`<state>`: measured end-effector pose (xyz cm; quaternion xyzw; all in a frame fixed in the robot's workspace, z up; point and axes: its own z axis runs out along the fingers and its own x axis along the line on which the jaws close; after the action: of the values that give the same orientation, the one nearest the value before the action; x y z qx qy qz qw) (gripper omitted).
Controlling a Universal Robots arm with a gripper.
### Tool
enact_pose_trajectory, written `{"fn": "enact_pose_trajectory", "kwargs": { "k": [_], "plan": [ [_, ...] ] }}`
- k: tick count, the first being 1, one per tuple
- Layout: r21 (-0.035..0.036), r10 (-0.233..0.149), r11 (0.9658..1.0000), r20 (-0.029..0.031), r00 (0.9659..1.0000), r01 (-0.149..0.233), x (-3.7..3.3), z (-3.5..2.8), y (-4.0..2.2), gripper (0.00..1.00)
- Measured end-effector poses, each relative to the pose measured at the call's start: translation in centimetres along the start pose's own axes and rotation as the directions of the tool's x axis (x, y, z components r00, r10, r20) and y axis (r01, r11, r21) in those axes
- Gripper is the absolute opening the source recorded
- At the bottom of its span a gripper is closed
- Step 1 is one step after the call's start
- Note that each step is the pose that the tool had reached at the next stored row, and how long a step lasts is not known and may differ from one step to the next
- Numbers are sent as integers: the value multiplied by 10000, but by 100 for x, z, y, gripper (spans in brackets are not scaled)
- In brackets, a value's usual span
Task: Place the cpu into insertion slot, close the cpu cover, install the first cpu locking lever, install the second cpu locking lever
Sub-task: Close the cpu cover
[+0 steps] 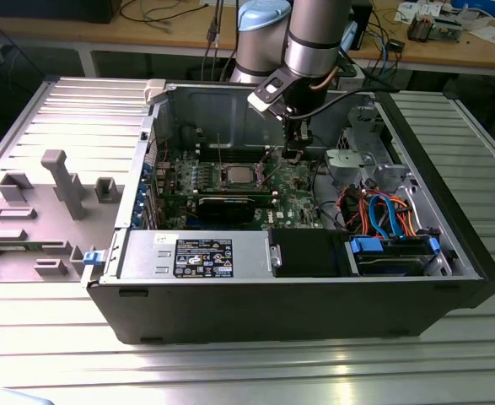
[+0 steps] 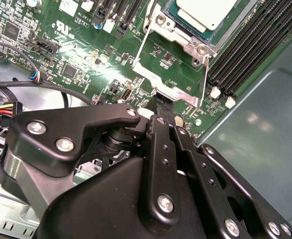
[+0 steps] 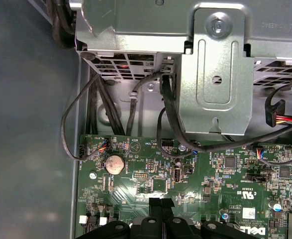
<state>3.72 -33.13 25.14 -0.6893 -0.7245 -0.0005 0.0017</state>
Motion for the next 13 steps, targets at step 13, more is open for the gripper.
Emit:
{"fn": "enact_pose_trajectory", "kwargs": {
  "k": [13],
  "plan": [
    [0,0,10000,0,10000,0,3,11,-62,11]
  ]
}}
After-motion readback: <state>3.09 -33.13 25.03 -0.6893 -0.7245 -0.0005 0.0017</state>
